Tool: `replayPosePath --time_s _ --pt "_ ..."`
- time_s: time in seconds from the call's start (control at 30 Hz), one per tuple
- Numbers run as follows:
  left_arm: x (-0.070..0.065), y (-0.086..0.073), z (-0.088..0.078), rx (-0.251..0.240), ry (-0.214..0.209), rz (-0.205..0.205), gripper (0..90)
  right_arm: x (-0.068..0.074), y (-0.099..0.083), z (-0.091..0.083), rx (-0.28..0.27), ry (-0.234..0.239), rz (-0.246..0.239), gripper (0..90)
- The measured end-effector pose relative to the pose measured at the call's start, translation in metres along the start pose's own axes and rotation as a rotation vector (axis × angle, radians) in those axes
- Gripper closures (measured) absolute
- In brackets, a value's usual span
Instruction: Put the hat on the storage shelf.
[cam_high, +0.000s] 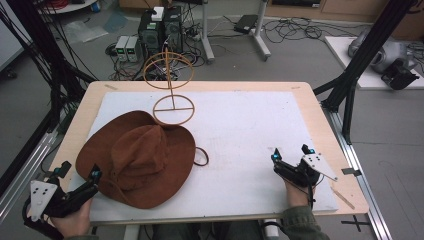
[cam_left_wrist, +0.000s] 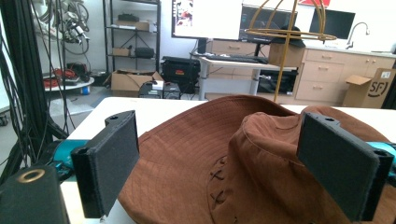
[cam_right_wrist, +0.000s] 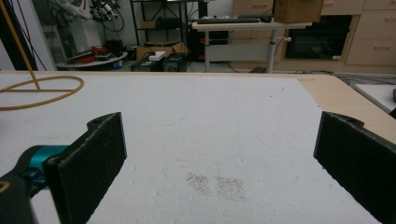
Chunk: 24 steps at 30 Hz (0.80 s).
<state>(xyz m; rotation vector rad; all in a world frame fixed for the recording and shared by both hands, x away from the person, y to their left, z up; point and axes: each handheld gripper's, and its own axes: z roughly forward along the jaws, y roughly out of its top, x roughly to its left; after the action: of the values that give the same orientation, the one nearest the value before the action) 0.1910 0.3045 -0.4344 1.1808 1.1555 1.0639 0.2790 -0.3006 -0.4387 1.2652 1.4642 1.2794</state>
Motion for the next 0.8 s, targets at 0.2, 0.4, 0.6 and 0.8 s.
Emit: replayPosePath --time_s 0.2,0.4,0.6,0.8 --pt "0.0004 0.0007 -0.0022 0.001 -0.004 0.010 13.4 0.0007 -0.0002 0.0041 0.004 0.006 0.006 1.6" --pt "0.0017 0.0058 -0.0050 -0.001 -0.026 0.012 13.3 0.0035 0.0011 0.0041 -0.004 0.010 0.014 1.6" --pt "0.0009 0.0063 -0.0049 0.019 -0.062 0.024 13.3 0.0037 0.0009 0.0051 0.001 0.013 0.011 1.6" --pt "-0.0006 0.0061 -0.0039 0.024 -0.065 0.026 13.3 0.0043 0.0004 0.0060 0.001 0.018 0.003 1.6"
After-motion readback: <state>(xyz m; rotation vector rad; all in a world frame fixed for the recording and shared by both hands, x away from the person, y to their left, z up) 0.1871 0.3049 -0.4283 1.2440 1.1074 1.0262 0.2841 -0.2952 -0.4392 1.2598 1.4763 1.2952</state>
